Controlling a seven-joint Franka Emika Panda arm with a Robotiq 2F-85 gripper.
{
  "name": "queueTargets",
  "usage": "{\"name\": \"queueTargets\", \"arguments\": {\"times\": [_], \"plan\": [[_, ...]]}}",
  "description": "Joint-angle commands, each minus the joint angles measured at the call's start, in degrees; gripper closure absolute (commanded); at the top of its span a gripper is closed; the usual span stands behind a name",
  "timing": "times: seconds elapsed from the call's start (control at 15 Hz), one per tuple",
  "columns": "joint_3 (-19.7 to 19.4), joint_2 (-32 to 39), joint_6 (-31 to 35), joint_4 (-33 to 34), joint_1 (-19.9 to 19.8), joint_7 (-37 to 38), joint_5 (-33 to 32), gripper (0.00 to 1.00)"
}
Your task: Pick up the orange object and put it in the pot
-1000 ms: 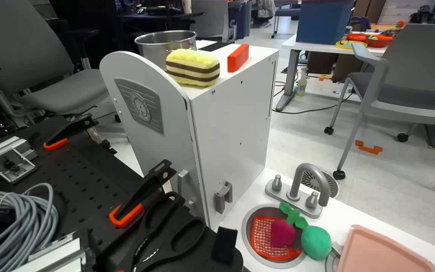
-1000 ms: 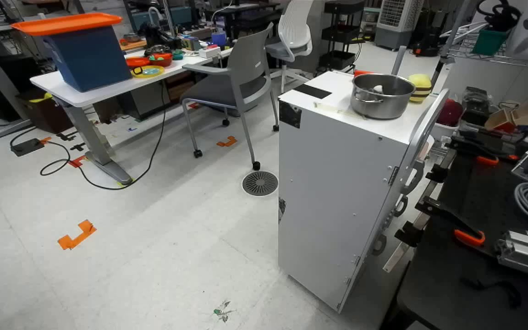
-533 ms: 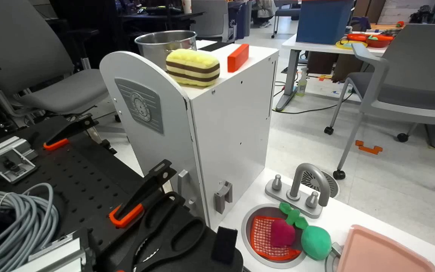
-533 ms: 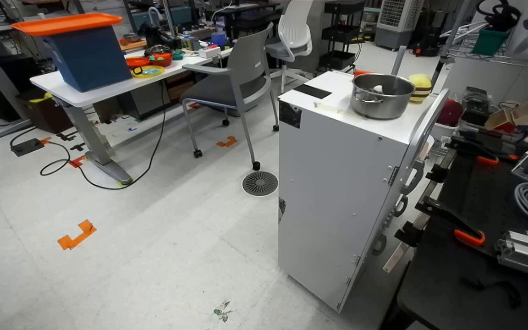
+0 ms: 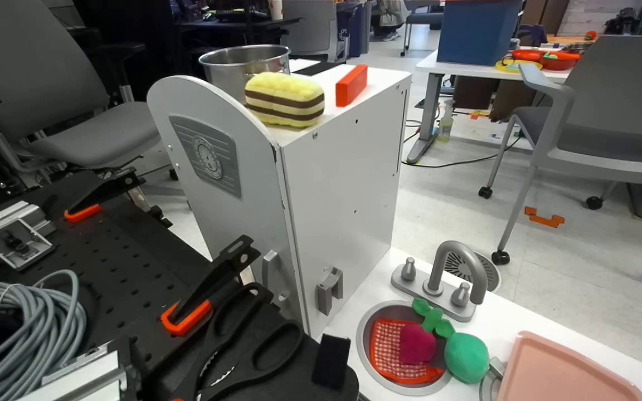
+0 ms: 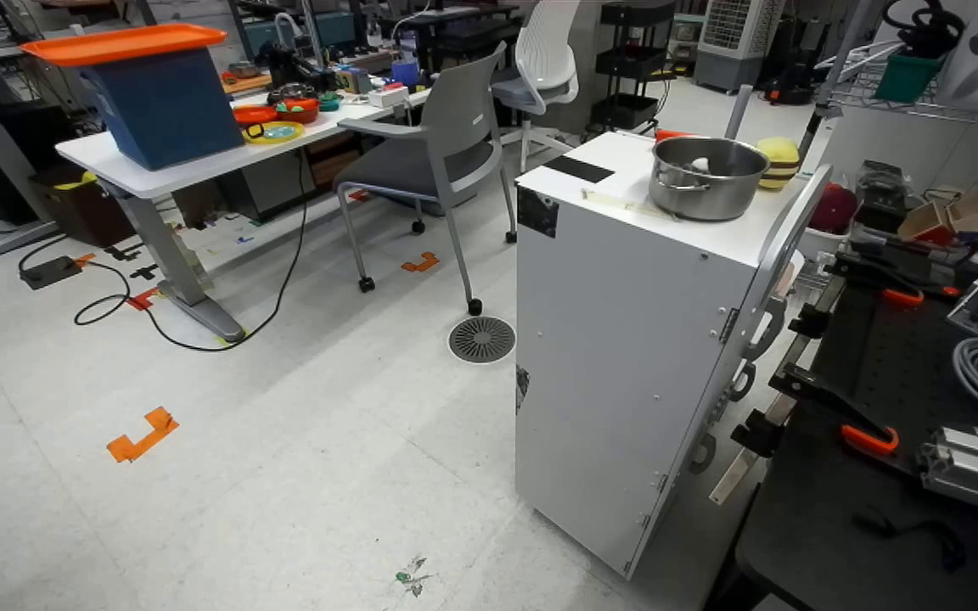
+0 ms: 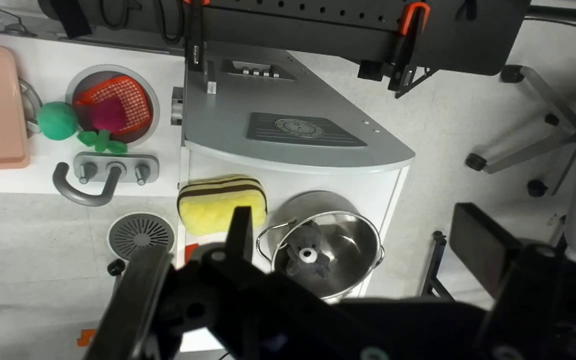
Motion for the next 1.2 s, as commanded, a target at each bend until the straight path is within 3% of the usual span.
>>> {"name": "queueTargets", "arguments": {"times": [0.0,0.73,1.13], "plan": [[1.96,4.8,1.8,3.07,-1.09,2.51,0.31,0.0],[5.9,10.2,14.52,3.4,-5.33,12.1,-0.96,0.0],[6.0,13.26,13.51,5.81,-7.44,16.55,-1.37,0.0]]}}
